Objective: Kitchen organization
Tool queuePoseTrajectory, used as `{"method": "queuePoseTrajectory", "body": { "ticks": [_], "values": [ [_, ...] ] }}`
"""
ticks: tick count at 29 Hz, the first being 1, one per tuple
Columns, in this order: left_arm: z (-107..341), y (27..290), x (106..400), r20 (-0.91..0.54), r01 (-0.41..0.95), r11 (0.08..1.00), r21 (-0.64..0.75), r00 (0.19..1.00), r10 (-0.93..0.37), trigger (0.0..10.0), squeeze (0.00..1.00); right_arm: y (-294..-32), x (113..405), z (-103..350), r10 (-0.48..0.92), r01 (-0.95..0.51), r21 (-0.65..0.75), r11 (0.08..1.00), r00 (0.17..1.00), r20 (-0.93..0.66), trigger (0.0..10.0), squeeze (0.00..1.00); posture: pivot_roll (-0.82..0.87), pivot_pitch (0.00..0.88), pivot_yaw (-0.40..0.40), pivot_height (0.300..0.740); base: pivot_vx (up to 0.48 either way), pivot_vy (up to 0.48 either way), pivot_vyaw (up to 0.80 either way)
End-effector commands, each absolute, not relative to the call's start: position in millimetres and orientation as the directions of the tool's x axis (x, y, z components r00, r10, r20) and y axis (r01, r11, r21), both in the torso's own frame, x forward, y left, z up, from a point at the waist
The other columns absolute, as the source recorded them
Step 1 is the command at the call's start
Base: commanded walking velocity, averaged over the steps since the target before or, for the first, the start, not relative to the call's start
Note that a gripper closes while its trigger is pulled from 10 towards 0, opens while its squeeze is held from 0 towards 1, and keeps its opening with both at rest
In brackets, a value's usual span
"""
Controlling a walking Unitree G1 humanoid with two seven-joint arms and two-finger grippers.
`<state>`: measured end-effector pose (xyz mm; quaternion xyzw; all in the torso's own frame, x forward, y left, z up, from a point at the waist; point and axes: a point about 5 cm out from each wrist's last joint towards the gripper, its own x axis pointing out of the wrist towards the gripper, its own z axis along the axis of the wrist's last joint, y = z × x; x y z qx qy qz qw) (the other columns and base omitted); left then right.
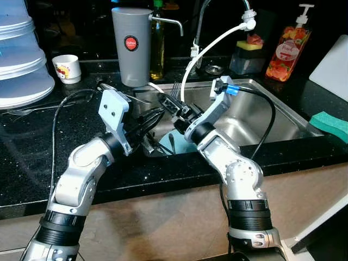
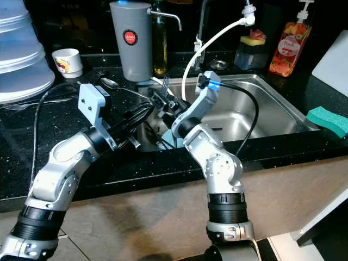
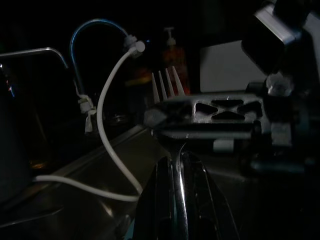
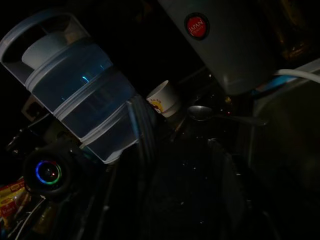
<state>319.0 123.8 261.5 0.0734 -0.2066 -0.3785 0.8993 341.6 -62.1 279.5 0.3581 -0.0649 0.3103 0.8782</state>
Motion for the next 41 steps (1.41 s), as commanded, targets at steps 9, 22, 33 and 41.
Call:
{"method": "queuePoseTrajectory", "body": {
  "ticks": [9,22,33,41],
  "values": [
    [260,126,318,0.304,0.658,0.689,0.306,0.618,-0.725,0.0,0.00,-51,341,284,0.478,-0.595,0.644,0.481,0.794,0.376,0.0,0.00,0.01,0.034,-0.002,0.740,0.000,0.000,0.00],
    [258,124,318,0.287,0.663,0.673,0.328,0.609,-0.739,0.0,0.00,-57,344,283,0.439,-0.572,0.660,0.488,0.814,0.380,0.0,0.00,0.01,0.028,-0.001,0.740,0.000,0.000,0.00],
    [251,134,327,0.232,0.596,0.731,0.334,0.699,-0.676,10.0,1.00,-83,366,282,0.271,-0.467,0.641,0.610,0.882,0.385,0.0,0.00,0.02,0.044,-0.002,0.740,0.000,0.000,0.00],
    [238,155,334,0.126,0.519,0.767,0.377,0.792,-0.597,10.0,0.00,-117,389,278,0.041,-0.306,0.633,0.711,0.917,0.398,0.0,0.00,0.02,0.050,-0.002,0.740,0.000,0.000,0.00]
  ]
}}
